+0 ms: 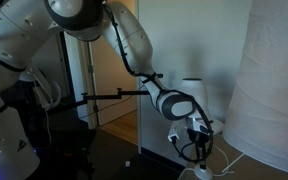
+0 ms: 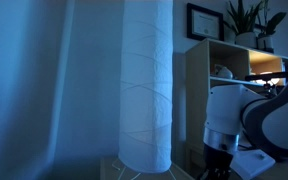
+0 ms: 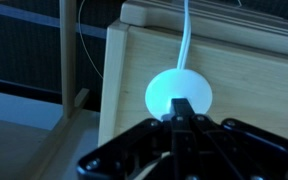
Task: Turn off the lamp
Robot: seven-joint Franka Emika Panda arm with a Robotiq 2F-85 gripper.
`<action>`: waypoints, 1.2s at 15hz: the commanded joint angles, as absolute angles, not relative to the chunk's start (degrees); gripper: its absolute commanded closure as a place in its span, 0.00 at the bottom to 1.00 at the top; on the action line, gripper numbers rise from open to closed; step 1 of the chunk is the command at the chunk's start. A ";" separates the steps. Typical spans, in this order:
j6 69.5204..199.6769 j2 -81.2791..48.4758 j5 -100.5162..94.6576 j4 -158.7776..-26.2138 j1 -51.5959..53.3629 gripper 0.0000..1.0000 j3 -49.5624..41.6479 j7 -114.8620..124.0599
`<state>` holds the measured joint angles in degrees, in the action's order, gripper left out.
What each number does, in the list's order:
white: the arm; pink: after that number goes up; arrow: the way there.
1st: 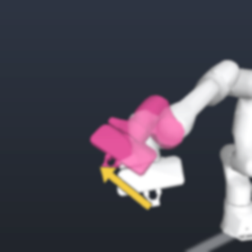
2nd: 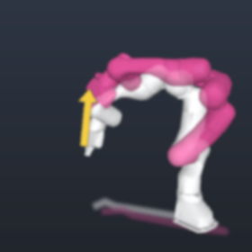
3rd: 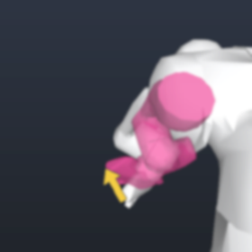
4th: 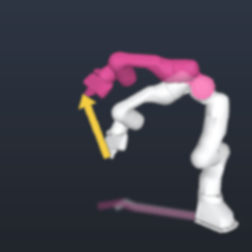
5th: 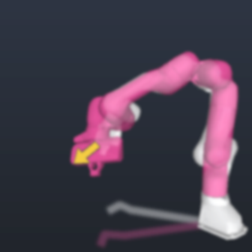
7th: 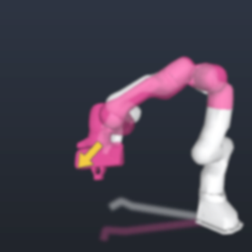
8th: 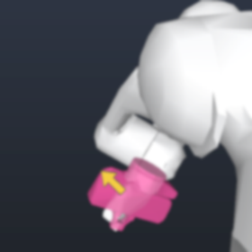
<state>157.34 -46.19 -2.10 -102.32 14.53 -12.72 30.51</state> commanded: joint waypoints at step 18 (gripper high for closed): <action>188.96 -35.56 9.60 -129.92 18.45 0.99 -15.40 15.92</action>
